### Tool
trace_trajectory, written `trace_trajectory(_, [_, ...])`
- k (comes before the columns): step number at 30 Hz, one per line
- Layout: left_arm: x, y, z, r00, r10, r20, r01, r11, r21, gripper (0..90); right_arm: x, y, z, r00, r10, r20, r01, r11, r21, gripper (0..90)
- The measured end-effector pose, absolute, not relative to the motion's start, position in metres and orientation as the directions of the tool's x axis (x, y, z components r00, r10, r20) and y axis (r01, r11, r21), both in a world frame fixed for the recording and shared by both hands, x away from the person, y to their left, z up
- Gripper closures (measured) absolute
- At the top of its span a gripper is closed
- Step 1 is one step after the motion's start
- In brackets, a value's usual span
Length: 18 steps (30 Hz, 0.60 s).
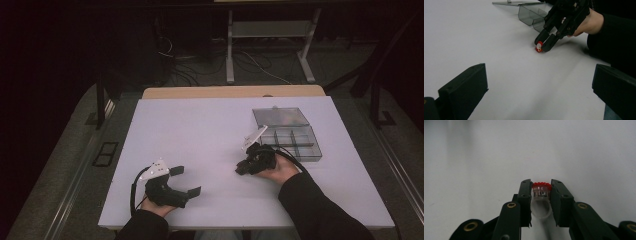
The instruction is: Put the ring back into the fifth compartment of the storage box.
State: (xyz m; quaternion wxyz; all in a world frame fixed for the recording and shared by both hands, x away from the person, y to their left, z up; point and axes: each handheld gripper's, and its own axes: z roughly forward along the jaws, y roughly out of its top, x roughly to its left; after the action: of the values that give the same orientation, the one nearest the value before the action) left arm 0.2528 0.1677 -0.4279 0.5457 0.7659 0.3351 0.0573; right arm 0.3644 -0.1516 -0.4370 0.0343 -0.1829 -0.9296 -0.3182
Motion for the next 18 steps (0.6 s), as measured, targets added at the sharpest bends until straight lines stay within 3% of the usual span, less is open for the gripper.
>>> trace_trajectory(18, [0.253,0.168,-0.428,0.769,0.576,-0.278,0.451,-0.179,0.874,0.0,0.369,-0.157,-0.412,-0.933,0.326,0.154,0.350,0.719,0.600,70.6])
